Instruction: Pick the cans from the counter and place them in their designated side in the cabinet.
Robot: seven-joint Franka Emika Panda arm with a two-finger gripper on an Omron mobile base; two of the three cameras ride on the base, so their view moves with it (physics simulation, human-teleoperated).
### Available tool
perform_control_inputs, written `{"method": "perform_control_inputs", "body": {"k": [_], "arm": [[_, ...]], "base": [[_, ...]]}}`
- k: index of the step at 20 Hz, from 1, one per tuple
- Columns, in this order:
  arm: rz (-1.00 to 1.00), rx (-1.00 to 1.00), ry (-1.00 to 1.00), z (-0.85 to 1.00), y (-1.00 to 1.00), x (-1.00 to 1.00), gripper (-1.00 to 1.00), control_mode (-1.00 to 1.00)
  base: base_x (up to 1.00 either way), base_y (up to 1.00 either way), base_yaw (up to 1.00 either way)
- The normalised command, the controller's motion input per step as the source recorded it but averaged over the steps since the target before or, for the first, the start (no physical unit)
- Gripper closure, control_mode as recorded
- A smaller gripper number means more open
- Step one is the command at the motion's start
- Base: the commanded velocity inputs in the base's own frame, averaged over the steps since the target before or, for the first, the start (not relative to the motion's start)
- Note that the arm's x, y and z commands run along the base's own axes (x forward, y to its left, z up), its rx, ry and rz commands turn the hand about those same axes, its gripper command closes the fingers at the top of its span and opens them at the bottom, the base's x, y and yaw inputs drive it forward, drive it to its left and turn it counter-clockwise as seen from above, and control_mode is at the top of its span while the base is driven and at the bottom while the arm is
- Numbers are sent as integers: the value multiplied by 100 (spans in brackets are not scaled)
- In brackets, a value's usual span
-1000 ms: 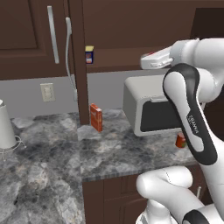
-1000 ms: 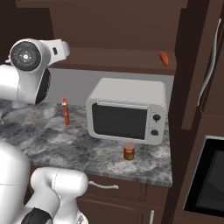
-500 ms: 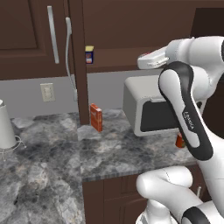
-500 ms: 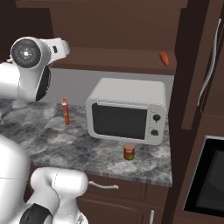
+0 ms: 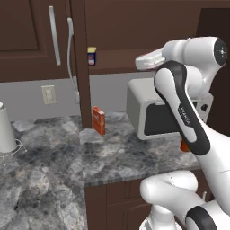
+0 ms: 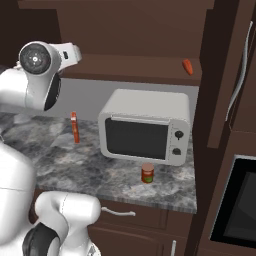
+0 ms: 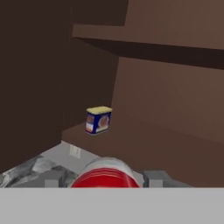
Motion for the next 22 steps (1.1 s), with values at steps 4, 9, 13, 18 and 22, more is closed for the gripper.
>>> {"method": "perform_control_inputs", "body": {"k": [4,9,13,18,22], "arm": [[0,0,0,0,8,31,100,-100],[0,-3,0,0,7,21,100,-100],[0,-3,0,0,6,20,100,-100],[0,-2,2,0,2,23,100,-100],[0,0,3,0,0,27,100,-100]], "base": [[0,0,0],[0,0,0],[0,0,0],[0,0,0],[0,0,0]]}}
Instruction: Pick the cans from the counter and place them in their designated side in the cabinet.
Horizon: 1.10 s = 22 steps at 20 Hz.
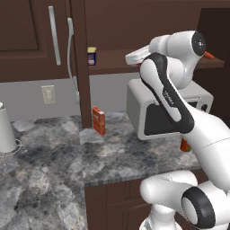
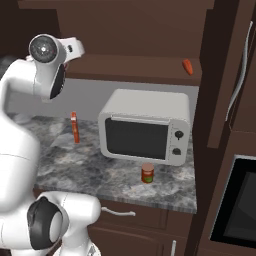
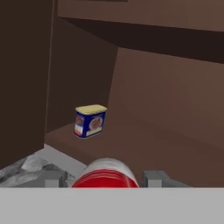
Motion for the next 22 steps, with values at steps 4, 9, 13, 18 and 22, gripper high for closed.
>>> {"method": "perform_control_inputs", "body": {"k": [4,9,13,18,22], "arm": [[2,0,2,-2,0,22,100,-100],[4,0,0,-5,10,16,100,-100],[4,0,0,-9,13,12,100,-100],[3,0,0,-15,9,13,100,-100],[2,0,0,-13,6,16,100,-100]], "base": [[0,0,0],[0,0,0],[0,0,0],[0,0,0],[0,0,0]]}}
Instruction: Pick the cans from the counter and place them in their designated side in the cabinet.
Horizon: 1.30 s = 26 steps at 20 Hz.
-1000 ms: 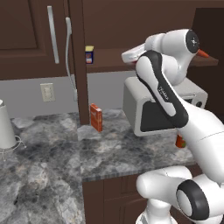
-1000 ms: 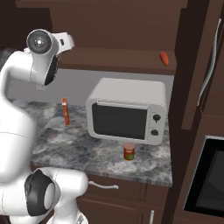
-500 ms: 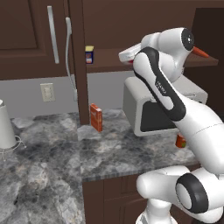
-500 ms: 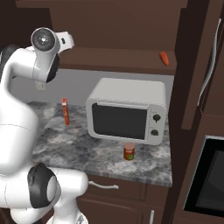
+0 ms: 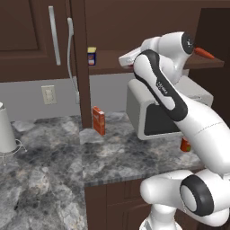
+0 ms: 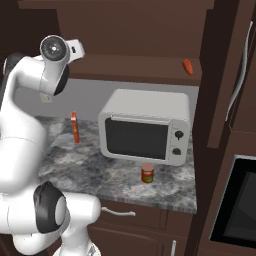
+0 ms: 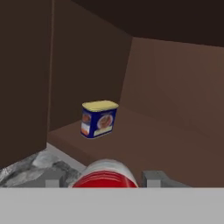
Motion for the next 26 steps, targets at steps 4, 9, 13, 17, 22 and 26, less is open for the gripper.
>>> {"method": "perform_control_inputs", "body": {"k": [4,9,13,17,22,26], "arm": [[2,0,0,-5,5,21,100,-100],[1,0,0,0,2,22,100,-100],[0,-1,0,-1,3,16,100,-100],[0,-4,2,0,3,0,100,-100],[0,-5,3,0,2,0,100,-100],[0,-2,1,0,3,8,100,-100]], "base": [[0,0,0],[0,0,0],[0,0,0],[0,0,0],[0,0,0],[0,0,0]]}}
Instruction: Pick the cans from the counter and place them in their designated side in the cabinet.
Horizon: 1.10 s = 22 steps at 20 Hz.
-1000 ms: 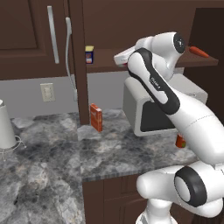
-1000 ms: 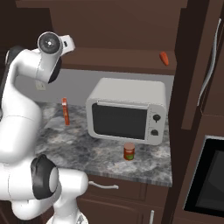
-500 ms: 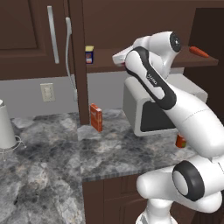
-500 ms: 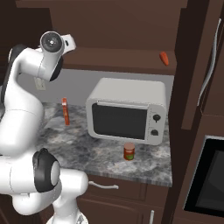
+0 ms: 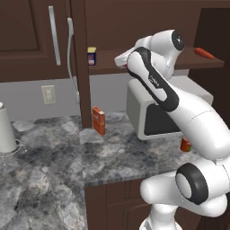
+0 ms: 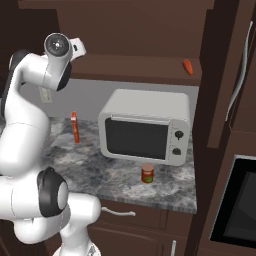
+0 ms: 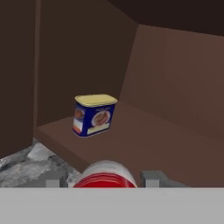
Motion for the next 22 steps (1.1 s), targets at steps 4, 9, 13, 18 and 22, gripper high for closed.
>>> {"method": "perform_control_inputs", "body": {"k": [4,9,13,18,22], "arm": [[0,-1,0,0,5,14,100,-100],[0,0,0,0,4,30,100,-100],[0,0,2,0,2,25,100,-100],[0,-2,5,0,3,20,100,-100],[0,-4,8,0,6,16,100,-100]], "base": [[0,0,0],[0,0,0],[0,0,0],[0,0,0],[0,0,0]]}}
